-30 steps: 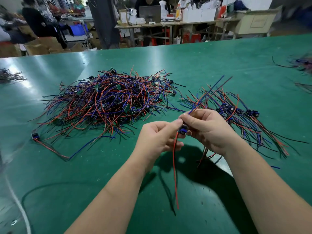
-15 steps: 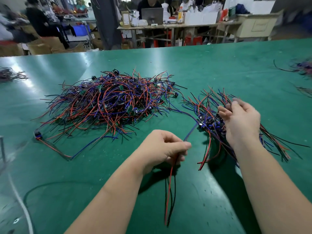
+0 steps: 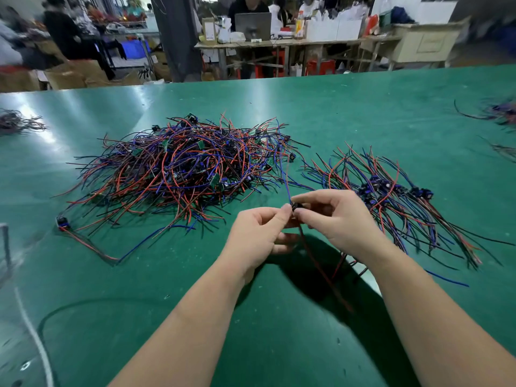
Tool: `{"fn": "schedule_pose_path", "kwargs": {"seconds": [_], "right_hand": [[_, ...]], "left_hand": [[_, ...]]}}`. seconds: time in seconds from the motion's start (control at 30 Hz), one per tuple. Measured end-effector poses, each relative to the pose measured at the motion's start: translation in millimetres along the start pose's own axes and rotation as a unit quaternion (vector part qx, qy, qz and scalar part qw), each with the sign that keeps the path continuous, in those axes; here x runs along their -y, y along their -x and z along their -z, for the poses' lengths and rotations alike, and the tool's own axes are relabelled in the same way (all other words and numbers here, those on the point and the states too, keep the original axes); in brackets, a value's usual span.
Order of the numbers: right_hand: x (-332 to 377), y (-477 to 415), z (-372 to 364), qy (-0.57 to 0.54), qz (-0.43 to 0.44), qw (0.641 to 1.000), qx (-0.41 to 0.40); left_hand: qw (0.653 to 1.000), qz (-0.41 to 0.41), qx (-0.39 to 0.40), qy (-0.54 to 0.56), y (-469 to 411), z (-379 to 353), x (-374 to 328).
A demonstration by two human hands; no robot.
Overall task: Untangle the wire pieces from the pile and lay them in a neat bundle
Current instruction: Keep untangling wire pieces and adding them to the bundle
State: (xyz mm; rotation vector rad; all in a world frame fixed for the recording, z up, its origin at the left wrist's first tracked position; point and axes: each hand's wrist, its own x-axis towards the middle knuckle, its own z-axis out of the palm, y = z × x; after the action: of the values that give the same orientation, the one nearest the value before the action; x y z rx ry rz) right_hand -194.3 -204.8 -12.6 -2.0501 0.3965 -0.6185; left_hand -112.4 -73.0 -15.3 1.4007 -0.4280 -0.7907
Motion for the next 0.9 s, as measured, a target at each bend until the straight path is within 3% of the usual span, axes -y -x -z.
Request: {"fn": "schedule_pose_path", "kwargs": {"seconds": [0.13, 0.27, 0.37, 0.43, 0.57, 0.7, 0.83, 0.9], "right_hand": [[-8, -10, 22, 0.022, -0.037, 0.983, -0.177], [-24, -18, 57, 0.206, -0.049, 0.929, -0.302], [-39, -21, 63, 0.268, -0.086, 0.917, -0.282], [-46, -22, 61, 0.279, -0.123, 0.922, -0.237], [-47, -23, 55, 0.313, -0.144, 0.920, -0.189], [-41, -21, 55, 0.339, -0.168, 0.915, -0.142], [-33, -17, 49, 0.429, -0.207, 0.875, -0.085], [-27, -14, 45, 0.416, -0.189, 0.883, -0.107]], "left_hand": [[0.997, -0.022, -0.035, -0.072, 0, -3, 0], [0.987, -0.055, -0.085, -0.129, -1, 0, 1], [0.975, -0.078, -0.105, -0.178, -1, 1, 2], [0.950, -0.117, -0.137, -0.255, -1, 4, 3], [0.820, -0.202, -0.260, -0.468, -3, 16, 2], [0.762, -0.139, -0.304, -0.555, -8, 31, 1], [0.720, 0.001, -0.256, -0.645, -13, 45, 5], [0.715, 0.030, -0.247, -0.654, -15, 49, 7]]}}
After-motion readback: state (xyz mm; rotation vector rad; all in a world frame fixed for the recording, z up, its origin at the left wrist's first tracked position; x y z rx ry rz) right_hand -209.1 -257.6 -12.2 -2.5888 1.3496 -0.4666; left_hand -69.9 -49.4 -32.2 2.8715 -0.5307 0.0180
